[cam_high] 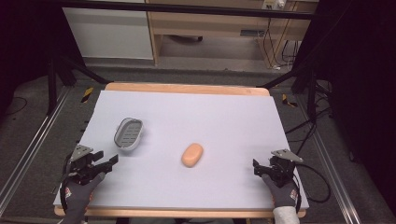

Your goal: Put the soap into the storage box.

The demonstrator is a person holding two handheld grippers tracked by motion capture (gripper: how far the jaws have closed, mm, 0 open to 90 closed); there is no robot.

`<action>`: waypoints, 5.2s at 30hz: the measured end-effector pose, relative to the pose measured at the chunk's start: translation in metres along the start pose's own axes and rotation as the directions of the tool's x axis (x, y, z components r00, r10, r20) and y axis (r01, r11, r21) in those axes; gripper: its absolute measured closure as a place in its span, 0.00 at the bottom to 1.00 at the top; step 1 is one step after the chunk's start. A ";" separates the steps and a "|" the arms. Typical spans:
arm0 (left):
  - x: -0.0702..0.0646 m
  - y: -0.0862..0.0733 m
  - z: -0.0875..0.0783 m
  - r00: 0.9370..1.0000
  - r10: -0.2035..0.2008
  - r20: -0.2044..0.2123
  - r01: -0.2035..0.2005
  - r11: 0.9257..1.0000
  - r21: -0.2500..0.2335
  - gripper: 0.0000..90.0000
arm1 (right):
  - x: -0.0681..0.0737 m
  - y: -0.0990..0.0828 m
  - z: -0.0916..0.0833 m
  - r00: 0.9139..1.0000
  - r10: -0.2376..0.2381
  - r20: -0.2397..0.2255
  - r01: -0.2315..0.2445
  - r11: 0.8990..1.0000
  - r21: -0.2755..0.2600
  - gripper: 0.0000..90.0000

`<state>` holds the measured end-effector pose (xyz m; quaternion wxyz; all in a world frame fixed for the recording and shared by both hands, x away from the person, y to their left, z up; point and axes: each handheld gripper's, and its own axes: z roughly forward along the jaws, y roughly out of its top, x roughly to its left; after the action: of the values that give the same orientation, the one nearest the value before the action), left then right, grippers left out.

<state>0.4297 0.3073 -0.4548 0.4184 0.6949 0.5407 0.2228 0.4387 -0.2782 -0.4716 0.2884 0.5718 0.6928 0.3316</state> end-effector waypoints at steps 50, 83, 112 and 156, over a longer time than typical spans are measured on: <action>-0.069 0.024 0.010 0.977 0.145 0.158 -0.145 0.989 -0.008 0.37 | 0.011 0.000 -0.004 0.999 -0.022 -0.032 0.022 1.000 -0.007 0.07; -0.139 0.063 0.055 0.940 0.227 0.255 -0.239 0.971 0.019 0.33 | 0.011 0.001 -0.005 0.999 -0.011 -0.036 0.011 1.000 -0.011 0.06; -0.186 0.073 0.098 0.920 0.275 0.281 -0.305 0.950 0.070 0.29 | 0.012 0.001 -0.003 0.999 -0.017 -0.042 0.017 1.000 0.000 0.06; -0.215 0.053 0.147 0.907 0.331 0.261 -0.391 0.890 0.233 0.26 | 0.015 0.002 0.000 0.998 -0.026 -0.062 0.028 0.999 0.027 0.06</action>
<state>0.5038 0.0523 -0.4612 0.3228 0.8555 0.3791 0.1424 0.4368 -0.2628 -0.4704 0.2633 0.5557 0.7137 0.3355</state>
